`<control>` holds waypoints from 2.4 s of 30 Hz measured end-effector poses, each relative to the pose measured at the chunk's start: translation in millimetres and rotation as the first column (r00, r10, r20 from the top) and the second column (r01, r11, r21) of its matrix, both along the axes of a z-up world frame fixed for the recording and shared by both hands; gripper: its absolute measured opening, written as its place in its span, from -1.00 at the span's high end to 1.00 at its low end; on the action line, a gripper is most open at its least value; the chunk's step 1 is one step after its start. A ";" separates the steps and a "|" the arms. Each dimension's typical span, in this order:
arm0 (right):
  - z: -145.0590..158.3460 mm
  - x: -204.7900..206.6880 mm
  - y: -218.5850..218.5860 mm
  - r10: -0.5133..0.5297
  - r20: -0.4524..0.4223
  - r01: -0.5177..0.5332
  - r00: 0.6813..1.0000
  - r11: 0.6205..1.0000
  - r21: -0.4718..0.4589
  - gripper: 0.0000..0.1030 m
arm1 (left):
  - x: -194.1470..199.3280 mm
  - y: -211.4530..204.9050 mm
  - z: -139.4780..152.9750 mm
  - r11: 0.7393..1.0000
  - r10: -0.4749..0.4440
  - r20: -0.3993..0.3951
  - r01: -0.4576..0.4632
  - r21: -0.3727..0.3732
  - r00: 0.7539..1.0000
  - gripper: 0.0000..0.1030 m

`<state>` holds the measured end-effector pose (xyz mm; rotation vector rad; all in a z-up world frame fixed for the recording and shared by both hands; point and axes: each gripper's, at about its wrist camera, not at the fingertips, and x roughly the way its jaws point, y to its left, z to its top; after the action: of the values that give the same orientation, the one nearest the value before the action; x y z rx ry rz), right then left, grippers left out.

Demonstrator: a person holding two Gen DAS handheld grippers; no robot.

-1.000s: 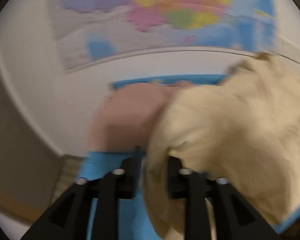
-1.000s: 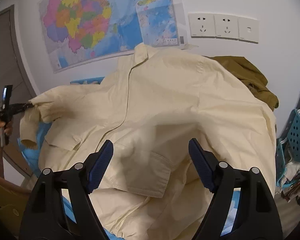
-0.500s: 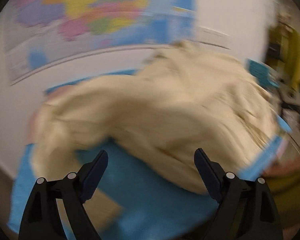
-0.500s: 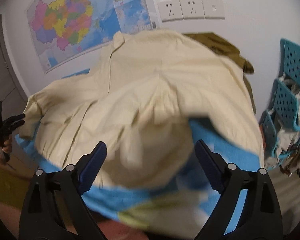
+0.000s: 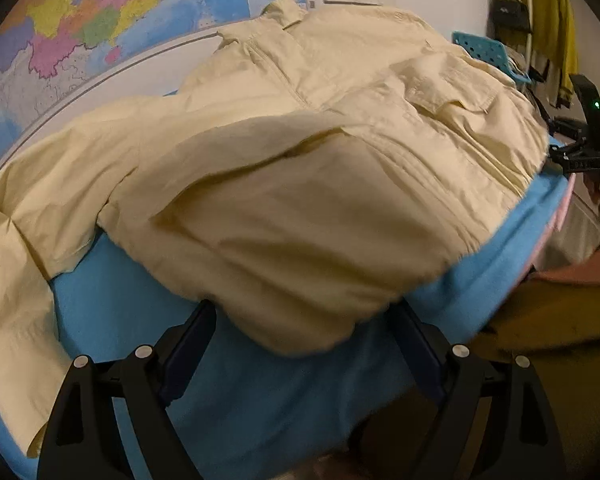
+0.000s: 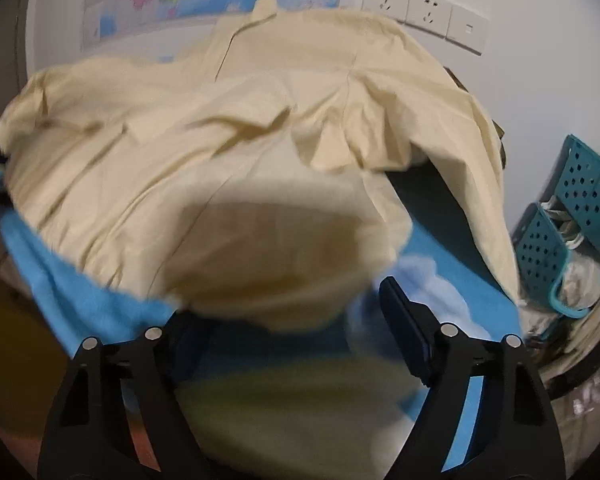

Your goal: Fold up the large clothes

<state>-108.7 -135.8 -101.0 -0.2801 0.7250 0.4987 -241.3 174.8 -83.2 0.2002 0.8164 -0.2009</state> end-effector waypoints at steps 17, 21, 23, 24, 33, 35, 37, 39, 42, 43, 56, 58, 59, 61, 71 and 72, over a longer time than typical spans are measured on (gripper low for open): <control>67.0 -17.1 -48.9 0.162 -0.294 -0.022 0.942 0.904 0.427 0.81 | 10.0 55.5 72.7 0.948 0.238 -0.072 -0.248 -0.199 0.969 0.70; 23.6 -13.8 -50.3 0.090 -0.427 0.025 0.900 0.967 0.255 0.08 | 11.1 29.9 33.4 0.987 0.161 -0.147 -0.160 0.020 0.976 0.47; 29.3 -20.1 -56.4 0.064 -0.405 0.015 0.912 0.982 0.187 -0.04 | -4.1 32.9 44.9 0.996 0.085 -0.079 -0.087 -0.016 0.993 0.29; 43.0 -23.7 -64.8 0.066 -0.377 0.001 0.924 0.984 0.177 -0.11 | -12.0 39.4 52.8 0.996 0.058 -0.038 -0.060 -0.060 0.998 0.16; 128.6 6.6 -65.3 0.076 -0.077 -0.056 0.994 0.970 0.235 -0.36 | -21.1 70.2 123.0 0.984 0.008 0.294 0.045 -0.174 0.956 -0.53; 130.4 39.3 -35.5 0.039 -0.013 -0.035 0.999 0.977 0.210 -0.37 | 19.2 52.4 118.7 0.997 0.022 0.261 -0.001 -0.079 0.965 -0.53; 127.6 64.9 -14.5 0.020 0.019 -0.023 1.000 0.982 0.190 -0.37 | 52.1 41.6 114.0 0.999 0.020 0.230 -0.009 -0.050 0.973 -0.53; 120.8 95.0 15.2 0.033 0.040 -0.038 0.999 0.988 0.148 -0.37 | 96.1 30.9 105.2 1.000 0.026 0.196 -0.027 0.003 0.980 -0.53; 110.8 136.2 54.4 0.039 0.074 -0.043 0.997 0.997 0.059 -0.37 | 152.4 15.9 92.2 0.995 0.032 0.169 -0.049 0.093 0.985 -0.50; 107.1 148.8 64.9 0.053 0.064 -0.056 0.997 0.997 0.050 -0.37 | 171.4 11.2 87.0 0.994 0.023 0.150 -0.038 0.099 0.988 -0.49; 127.9 216.5 110.0 0.096 0.067 -0.094 0.993 0.995 -0.036 0.97 | 279.7 -6.0 58.0 0.999 -0.028 0.006 0.028 -0.016 1.000 -0.35; 153.8 215.4 102.5 0.090 0.102 -0.094 0.991 0.995 0.034 0.97 | 284.0 -2.2 68.3 0.997 -0.031 0.028 0.033 -0.068 0.999 -0.35; 160.3 213.8 102.7 0.084 0.129 -0.089 0.988 0.996 0.030 0.97 | 286.8 -0.7 72.2 0.995 -0.039 0.031 0.042 -0.096 0.999 -0.35; 169.4 218.8 103.5 0.056 0.167 -0.064 0.984 0.997 0.045 0.97 | 291.4 -0.2 81.3 0.990 -0.045 0.049 0.052 -0.135 0.998 -0.48; 148.8 246.0 98.6 0.025 0.066 -0.033 0.997 0.991 0.130 0.97 | 346.1 -9.2 79.8 0.953 -0.048 -0.055 0.029 -0.302 0.997 -0.10; 147.7 245.1 100.2 0.026 0.073 -0.035 0.997 0.992 0.118 0.97 | 348.0 -10.3 80.2 0.952 -0.041 -0.051 0.023 -0.306 0.998 -0.02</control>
<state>136.4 -35.6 46.7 -0.1964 0.6199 0.5560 106.7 164.5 -2.9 -0.0848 0.8273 -0.3620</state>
